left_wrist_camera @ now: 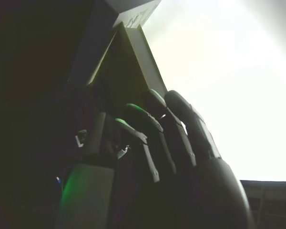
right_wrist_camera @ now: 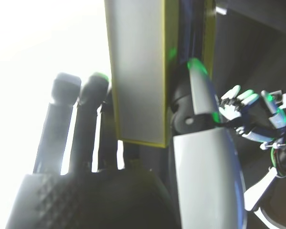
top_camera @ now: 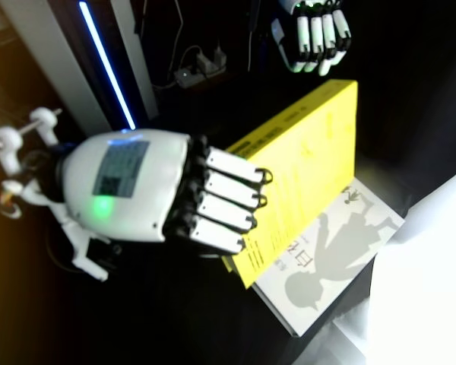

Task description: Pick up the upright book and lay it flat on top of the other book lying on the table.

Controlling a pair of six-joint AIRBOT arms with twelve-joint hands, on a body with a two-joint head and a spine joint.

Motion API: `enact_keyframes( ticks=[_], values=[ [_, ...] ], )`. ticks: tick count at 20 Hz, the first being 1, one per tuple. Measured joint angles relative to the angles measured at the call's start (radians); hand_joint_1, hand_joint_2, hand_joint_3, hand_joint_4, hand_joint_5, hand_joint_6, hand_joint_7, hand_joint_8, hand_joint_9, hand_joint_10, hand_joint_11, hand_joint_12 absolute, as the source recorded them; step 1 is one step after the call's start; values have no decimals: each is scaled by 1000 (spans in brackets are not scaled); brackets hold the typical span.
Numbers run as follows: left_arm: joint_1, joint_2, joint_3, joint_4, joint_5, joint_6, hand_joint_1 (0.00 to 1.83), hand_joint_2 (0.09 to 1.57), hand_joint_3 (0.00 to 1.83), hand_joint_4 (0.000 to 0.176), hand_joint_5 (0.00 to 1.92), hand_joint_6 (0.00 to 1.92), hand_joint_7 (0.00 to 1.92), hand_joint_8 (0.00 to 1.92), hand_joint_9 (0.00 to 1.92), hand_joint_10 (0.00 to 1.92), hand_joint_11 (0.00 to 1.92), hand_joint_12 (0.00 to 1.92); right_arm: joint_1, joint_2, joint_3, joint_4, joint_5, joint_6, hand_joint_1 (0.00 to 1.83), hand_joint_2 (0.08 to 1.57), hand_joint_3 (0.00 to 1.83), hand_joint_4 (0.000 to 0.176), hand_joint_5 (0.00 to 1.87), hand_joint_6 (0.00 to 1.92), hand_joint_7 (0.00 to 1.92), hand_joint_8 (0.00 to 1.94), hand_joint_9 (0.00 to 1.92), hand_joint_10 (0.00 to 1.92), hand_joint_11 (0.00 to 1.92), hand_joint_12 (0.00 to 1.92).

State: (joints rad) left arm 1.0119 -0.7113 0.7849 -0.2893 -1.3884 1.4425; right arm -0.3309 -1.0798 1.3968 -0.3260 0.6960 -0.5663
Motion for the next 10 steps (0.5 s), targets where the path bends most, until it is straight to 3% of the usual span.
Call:
enact_keyframes(
  ticks=[2,3,4,5,6,7,8,9,10],
  values=[
    [0,-1,0,2,0,0,1115,1265,0,27,663,1398,748,1412,649,820,362,1392,-10,0,0,3,11,0,1347,1311,0,0,577,1450,817,1324,834,1537,877,1862],
    [0,-3,0,2,-1,0,938,1243,0,146,712,1368,665,919,637,824,328,1410,-11,0,0,3,14,0,1351,1306,0,0,584,1415,824,1328,856,1531,913,1872],
    [0,-3,0,2,0,0,1086,1255,1,36,675,1363,747,1314,621,882,312,1439,-11,0,0,3,14,0,1353,1304,0,0,601,1351,829,1355,849,1552,901,1874],
    [0,-4,0,0,0,-1,1107,1268,2,19,655,1385,739,1429,607,908,307,1458,-12,0,0,4,13,0,1353,1303,0,0,607,1338,839,1350,840,1561,879,1897],
    [0,-4,0,2,0,-1,1106,1276,0,26,656,1395,719,1466,589,935,300,1480,-18,0,0,8,21,0,1336,1341,0,0,543,1463,783,1426,749,1610,818,1907],
    [0,-5,0,2,1,-1,1102,1280,1,30,659,1394,701,1492,566,981,257,1536,-19,0,0,4,21,0,1342,1326,0,0,567,1444,806,1393,787,1581,809,1904],
    [0,-8,1,0,-1,-1,919,1260,0,147,689,1397,600,1056,541,1010,245,1551,-19,-1,0,4,21,0,1332,1345,0,0,557,1456,766,1448,732,1632,789,1918],
    [0,-10,2,1,1,-1,874,1262,0,170,685,1412,623,855,533,1022,242,1568,-19,-1,0,4,21,0,1217,1341,0,0,606,1450,843,1446,924,1677,827,1920],
    [0,-10,2,0,3,-2,872,1256,0,175,693,1403,670,743,555,989,277,1520,-18,-1,2,4,21,0,1311,1343,0,0,568,1428,775,1456,781,1640,827,1915]
  ],
)
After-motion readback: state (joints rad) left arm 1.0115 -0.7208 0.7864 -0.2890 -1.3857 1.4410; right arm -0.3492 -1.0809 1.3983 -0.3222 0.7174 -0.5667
